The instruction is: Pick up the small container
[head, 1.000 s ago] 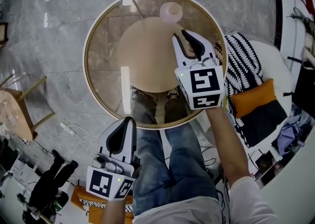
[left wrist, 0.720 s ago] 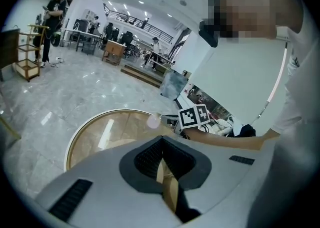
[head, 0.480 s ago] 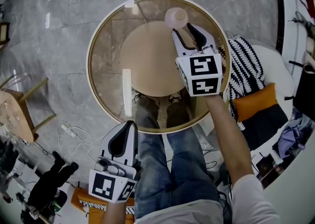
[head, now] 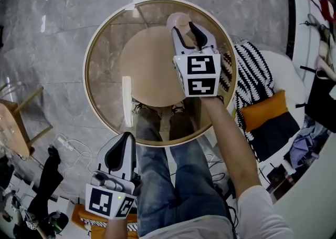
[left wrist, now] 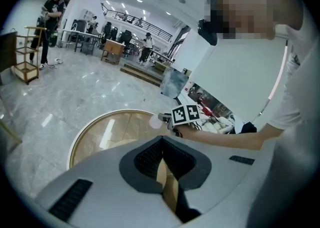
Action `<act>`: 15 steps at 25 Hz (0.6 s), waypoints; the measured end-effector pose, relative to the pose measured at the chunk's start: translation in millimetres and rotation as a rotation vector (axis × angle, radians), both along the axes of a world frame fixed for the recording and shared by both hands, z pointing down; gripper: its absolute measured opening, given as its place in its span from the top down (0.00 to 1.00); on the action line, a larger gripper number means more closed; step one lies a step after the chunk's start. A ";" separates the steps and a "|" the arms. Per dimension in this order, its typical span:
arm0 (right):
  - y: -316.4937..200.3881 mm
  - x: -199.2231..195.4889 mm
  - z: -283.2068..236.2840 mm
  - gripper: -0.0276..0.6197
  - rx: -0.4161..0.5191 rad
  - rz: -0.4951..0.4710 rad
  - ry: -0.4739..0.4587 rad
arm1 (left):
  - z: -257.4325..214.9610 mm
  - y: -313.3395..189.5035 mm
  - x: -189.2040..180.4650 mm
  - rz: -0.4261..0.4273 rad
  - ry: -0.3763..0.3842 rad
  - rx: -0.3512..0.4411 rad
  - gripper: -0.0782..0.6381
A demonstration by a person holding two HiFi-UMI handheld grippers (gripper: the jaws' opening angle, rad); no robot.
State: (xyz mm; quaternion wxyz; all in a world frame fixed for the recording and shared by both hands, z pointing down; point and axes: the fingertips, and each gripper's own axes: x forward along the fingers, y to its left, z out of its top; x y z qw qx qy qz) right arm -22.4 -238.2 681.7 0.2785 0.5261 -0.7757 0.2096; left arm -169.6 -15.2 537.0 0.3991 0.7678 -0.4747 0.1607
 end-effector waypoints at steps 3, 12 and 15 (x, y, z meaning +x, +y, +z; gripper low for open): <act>-6.1 -0.9 3.4 0.68 0.006 0.012 0.005 | -0.2 -2.6 -1.5 -0.004 0.003 -0.001 0.87; -16.6 1.3 10.8 0.68 0.010 0.039 0.006 | -3.3 -7.8 -3.6 -0.019 0.015 0.025 0.87; -19.3 -0.3 13.9 0.68 0.006 0.044 0.012 | -2.0 -8.9 -7.1 -0.022 0.013 0.019 0.87</act>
